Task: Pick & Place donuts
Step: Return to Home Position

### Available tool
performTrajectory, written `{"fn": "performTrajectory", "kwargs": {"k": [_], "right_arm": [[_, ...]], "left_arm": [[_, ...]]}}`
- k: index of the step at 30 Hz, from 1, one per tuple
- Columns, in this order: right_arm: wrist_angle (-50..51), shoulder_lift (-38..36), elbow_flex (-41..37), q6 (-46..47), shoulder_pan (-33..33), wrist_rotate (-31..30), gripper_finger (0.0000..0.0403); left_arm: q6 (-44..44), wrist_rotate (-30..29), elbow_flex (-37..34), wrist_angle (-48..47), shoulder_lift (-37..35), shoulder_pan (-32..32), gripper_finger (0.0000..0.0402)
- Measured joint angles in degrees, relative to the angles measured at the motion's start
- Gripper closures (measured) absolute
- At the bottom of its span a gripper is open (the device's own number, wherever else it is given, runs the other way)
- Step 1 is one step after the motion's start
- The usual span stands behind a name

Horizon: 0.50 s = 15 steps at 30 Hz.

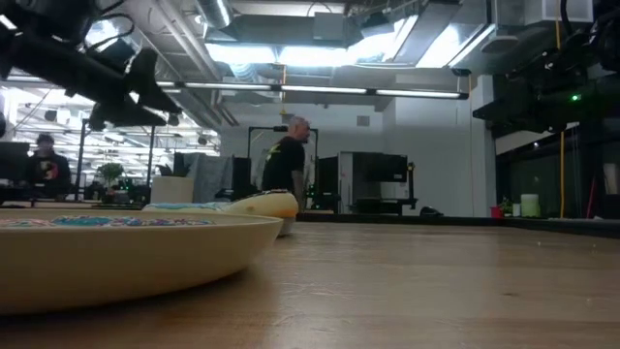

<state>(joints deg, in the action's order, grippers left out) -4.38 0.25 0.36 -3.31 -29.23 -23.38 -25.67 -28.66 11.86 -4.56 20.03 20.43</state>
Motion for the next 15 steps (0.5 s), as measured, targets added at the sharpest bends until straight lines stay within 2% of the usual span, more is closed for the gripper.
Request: {"fn": "performTrajectory", "kwargs": {"k": [4,15], "right_arm": [[0.0,0.0,0.0,0.0,0.0,0.0,0.0038],[0.0,0.0,0.0,0.0,0.0,0.0,0.0038]], "left_arm": [[1.5,-3.2,-2.4,0.1,-3.4,0.0,0.0185],[4.0,-2.5,-8.0,0.0,-11.7,0.0,0.0185]]}}
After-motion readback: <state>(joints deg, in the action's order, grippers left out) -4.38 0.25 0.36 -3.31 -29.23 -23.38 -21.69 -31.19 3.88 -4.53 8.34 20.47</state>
